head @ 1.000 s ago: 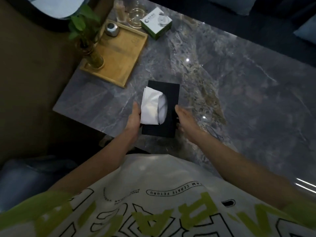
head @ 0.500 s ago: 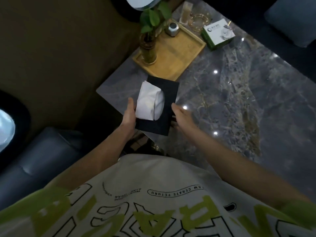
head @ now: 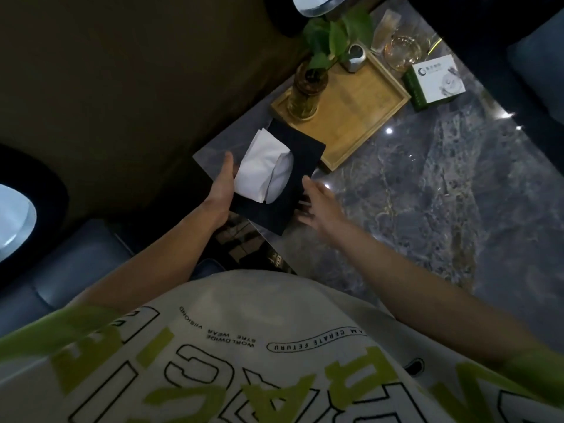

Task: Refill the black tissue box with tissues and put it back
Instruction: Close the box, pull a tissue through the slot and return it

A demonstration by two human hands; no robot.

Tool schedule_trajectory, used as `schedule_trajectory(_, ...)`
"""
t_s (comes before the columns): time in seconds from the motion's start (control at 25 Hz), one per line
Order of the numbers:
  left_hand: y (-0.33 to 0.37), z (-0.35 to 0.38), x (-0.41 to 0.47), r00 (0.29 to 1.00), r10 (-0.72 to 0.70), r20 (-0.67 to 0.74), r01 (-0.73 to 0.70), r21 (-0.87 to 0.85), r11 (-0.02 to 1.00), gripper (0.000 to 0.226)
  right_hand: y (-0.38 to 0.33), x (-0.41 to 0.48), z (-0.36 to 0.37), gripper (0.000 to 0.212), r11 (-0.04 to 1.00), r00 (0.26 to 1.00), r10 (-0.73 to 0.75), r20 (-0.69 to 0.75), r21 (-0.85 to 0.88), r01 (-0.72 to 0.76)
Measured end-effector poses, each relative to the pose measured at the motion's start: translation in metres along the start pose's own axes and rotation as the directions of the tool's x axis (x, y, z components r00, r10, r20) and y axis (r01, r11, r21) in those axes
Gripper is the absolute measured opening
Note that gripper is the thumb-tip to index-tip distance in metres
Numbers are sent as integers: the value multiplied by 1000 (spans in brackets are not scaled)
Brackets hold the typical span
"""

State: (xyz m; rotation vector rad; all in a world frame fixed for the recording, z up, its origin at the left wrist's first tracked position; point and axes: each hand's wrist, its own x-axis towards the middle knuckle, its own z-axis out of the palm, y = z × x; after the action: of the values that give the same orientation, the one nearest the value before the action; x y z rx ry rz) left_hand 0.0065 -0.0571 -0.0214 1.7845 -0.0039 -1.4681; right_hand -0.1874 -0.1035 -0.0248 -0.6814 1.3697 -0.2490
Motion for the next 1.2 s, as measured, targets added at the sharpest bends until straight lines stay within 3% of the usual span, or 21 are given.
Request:
schedule_trajectory(0.12, -7, -6, 4, 998, -5, -65, 0, -80, 997, 60, -6, 3, 0, 45, 992, 998, 69, -4, 103, -68)
schedule_trajectory(0.28, -41, -8, -8, 946, -53, -318, -21, -223, 975, 61, -13, 6, -5, 38, 973, 996, 77, 38, 213, -83)
schedule_trajectory(0.44, -57, 2, -15, 954, -202, -221, 52, -544, 838, 57, -15, 8, 3, 26, 962, 995, 40, 94, 265, -64)
schedule_trajectory(0.64, -33, -4, -7, 955, -109, -275, -71, -571, 818, 55, -30, 21, 31, 29, 942, 988, 25, 151, 329, -74)
schedule_trajectory(0.8, -13, -13, 2, 956, -58, -288, -105, -519, 849, 54, -44, 35, 61, 47, 963, 990, 65, 122, 253, -95)
schedule_trajectory(1.0, 2, -16, 9, 954, 38, -298, -169, -428, 888, 55, -52, 44, 76, 49, 944, 987, 59, 150, 313, -104)
schedule_trajectory(1.2, 7, -18, 14, 957, 60, -285, -195, -474, 859, 56, -55, 44, 83, 50, 936, 990, 32, 134, 344, -77)
